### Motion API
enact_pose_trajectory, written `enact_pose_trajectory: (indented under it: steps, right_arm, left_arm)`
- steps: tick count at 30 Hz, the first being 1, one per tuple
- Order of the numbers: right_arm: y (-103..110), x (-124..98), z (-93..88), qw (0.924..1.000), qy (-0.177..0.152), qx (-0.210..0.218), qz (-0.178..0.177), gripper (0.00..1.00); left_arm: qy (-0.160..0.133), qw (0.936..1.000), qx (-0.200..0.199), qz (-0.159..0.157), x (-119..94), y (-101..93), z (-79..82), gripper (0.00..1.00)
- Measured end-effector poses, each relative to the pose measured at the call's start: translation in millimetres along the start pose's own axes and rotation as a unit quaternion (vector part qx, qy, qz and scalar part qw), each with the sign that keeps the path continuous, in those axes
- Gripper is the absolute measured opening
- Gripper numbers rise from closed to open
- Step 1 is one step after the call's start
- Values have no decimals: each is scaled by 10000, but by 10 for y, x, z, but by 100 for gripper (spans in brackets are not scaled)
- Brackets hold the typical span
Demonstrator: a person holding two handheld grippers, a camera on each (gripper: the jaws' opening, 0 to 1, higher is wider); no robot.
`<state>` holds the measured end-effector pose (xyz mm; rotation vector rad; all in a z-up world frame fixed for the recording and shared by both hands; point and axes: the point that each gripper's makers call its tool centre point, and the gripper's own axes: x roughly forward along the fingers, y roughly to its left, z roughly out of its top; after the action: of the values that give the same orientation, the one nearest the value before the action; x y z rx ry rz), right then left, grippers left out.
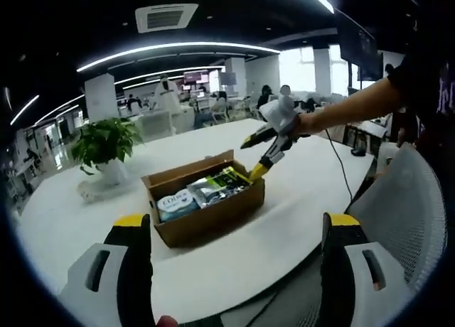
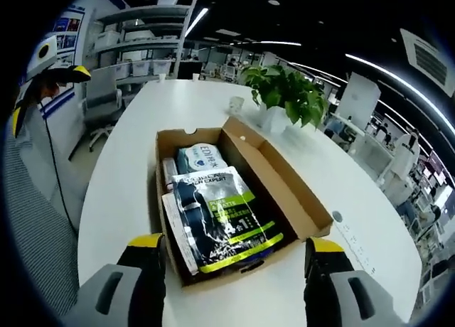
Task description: Operate the shoe box by opening the lid, removing the specified soft item, and placing it in the target area until the item is outside and the box remains undamaged.
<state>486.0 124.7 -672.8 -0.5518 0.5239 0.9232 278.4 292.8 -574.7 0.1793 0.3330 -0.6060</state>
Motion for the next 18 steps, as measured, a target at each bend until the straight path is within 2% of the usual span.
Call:
enact_pose_trajectory:
  steps: [5, 8, 12, 18]
  right_arm:
    - [22, 128, 120, 9989, -128, 457, 10, 76]
    - [53, 224, 195, 9983, -126, 572, 14, 76]
    - [148, 375, 259, 9983, -76, 568, 112, 76]
    - [270, 549, 192, 9986, 164, 386, 307, 76]
  left_arm:
    - [-18, 9998, 91, 156, 11, 66, -23, 99]
    - [-92, 9998, 49, 183, 16, 84, -25, 99]
    - [-102, 9997, -31, 209, 31, 102, -41, 99]
    - [-164, 9996, -50, 209, 42, 104, -30, 98]
